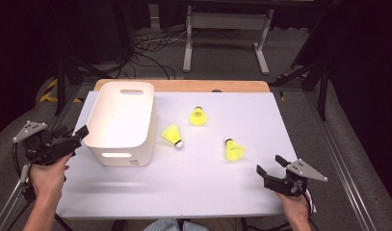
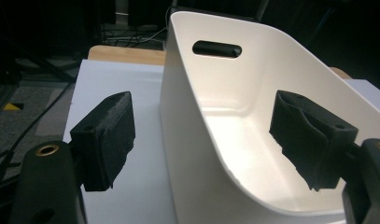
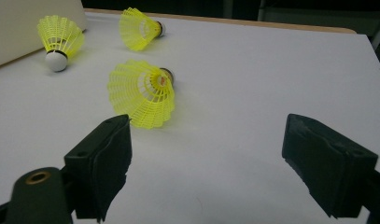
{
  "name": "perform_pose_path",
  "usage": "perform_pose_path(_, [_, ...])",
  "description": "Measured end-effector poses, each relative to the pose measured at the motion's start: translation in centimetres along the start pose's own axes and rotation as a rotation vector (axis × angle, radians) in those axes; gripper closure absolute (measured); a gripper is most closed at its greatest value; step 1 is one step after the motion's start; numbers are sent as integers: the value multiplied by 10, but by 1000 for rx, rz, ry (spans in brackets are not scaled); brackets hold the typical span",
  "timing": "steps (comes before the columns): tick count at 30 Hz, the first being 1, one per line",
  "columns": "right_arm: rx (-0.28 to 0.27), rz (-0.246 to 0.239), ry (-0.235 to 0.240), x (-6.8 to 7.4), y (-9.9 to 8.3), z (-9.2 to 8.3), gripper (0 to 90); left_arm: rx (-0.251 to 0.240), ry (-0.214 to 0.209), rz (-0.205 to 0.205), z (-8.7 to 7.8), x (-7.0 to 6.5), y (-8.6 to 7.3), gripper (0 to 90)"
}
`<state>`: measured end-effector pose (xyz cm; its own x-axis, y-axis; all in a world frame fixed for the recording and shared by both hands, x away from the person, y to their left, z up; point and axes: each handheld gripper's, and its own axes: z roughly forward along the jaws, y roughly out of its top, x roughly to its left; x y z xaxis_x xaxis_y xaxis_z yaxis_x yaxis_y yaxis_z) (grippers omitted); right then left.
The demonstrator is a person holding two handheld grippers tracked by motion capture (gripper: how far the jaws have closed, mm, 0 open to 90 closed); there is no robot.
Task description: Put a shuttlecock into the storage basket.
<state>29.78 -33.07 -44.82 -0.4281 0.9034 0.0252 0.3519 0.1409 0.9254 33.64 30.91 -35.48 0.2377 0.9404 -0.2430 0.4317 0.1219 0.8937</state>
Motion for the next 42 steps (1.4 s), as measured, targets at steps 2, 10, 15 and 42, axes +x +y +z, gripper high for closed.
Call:
perform_pose_path(2, [1, -1, 0, 0, 0, 0, 165, 5, -5, 6, 1, -3, 2, 230])
perform_pose_path(10, [6, -7, -1, 1, 0, 0, 165, 23, -19, 21, 7, -13, 8, 231])
perform_pose_path(15, [6, -7, 0, 1, 0, 0, 165, 31, -27, 33, 11, -19, 9, 234])
perform_pose_path(42, [10, -13, 4, 1, 0, 1, 164, 62, -87, 76, 32, -51, 15, 240])
